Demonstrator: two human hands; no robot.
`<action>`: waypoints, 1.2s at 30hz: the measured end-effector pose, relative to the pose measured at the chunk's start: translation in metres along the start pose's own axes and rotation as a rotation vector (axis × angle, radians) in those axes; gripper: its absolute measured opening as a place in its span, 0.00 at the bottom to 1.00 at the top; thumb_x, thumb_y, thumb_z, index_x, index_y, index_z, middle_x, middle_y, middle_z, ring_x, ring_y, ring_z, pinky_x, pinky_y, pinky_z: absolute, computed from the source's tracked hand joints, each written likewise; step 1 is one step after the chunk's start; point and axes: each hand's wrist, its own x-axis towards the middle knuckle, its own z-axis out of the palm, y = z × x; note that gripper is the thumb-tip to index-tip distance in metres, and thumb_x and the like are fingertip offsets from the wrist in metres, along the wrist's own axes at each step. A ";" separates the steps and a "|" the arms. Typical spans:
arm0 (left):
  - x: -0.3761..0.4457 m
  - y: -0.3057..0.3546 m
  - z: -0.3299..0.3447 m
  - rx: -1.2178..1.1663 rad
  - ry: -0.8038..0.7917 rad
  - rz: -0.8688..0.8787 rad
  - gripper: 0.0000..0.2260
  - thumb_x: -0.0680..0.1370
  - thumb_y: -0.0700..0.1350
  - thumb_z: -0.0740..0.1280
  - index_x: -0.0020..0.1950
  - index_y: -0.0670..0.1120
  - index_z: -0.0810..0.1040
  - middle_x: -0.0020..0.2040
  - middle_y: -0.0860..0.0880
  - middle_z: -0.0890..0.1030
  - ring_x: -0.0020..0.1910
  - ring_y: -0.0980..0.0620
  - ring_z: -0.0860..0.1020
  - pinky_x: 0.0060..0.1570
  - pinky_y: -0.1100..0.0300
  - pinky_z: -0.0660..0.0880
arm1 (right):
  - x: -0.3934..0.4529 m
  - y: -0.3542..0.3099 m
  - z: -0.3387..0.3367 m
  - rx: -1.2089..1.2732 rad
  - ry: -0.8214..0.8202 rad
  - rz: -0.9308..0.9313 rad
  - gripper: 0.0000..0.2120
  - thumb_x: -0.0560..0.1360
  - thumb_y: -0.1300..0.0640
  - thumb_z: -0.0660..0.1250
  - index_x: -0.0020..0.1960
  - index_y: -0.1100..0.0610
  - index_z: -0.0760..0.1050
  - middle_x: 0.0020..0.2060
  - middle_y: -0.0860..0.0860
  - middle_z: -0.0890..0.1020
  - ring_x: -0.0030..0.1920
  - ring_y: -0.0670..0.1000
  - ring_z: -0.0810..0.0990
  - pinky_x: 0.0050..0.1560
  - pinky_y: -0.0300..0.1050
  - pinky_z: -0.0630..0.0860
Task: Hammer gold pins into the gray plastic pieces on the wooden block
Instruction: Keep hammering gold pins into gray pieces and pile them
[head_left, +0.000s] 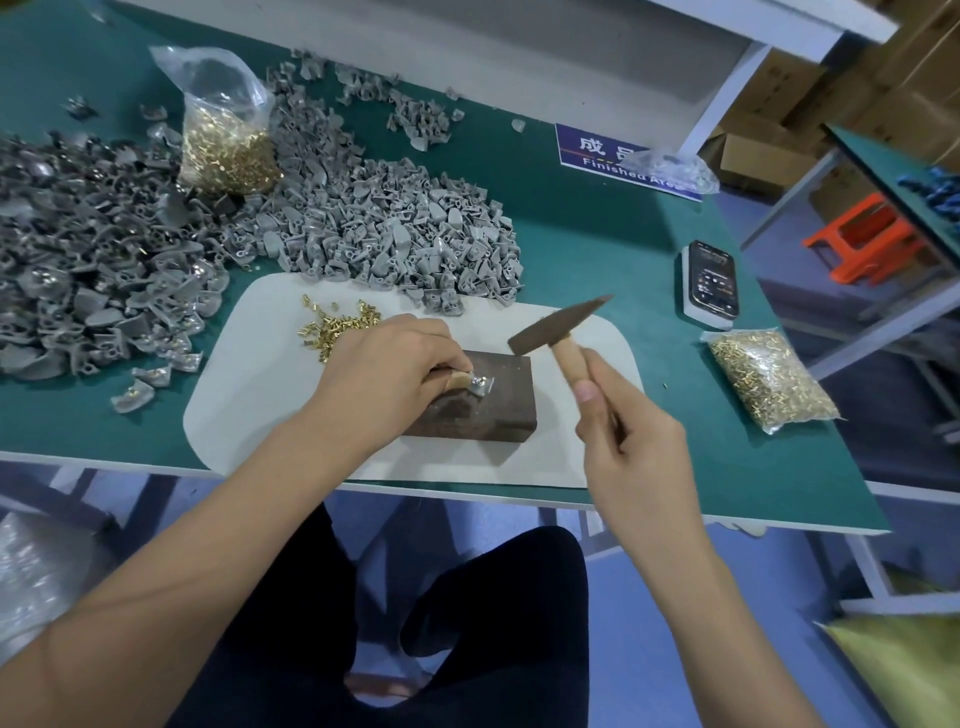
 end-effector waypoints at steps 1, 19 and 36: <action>0.000 0.000 0.000 0.002 -0.002 0.002 0.05 0.77 0.56 0.72 0.49 0.58 0.86 0.47 0.60 0.82 0.52 0.54 0.79 0.37 0.60 0.68 | -0.002 -0.002 0.001 0.017 0.015 -0.010 0.16 0.86 0.47 0.56 0.70 0.35 0.73 0.33 0.41 0.74 0.30 0.46 0.67 0.32 0.34 0.67; 0.001 -0.003 0.003 0.016 0.000 0.004 0.05 0.77 0.57 0.72 0.49 0.59 0.85 0.46 0.60 0.82 0.51 0.54 0.79 0.36 0.61 0.67 | -0.010 -0.008 0.008 -0.038 -0.045 -0.027 0.17 0.86 0.48 0.57 0.72 0.37 0.72 0.35 0.30 0.76 0.30 0.41 0.70 0.35 0.37 0.68; 0.001 0.001 0.000 0.046 -0.069 -0.035 0.09 0.78 0.60 0.68 0.53 0.59 0.85 0.50 0.59 0.82 0.55 0.57 0.77 0.45 0.56 0.74 | -0.011 -0.005 0.009 -0.106 -0.054 -0.050 0.15 0.84 0.44 0.58 0.69 0.33 0.73 0.34 0.28 0.75 0.32 0.41 0.71 0.34 0.29 0.67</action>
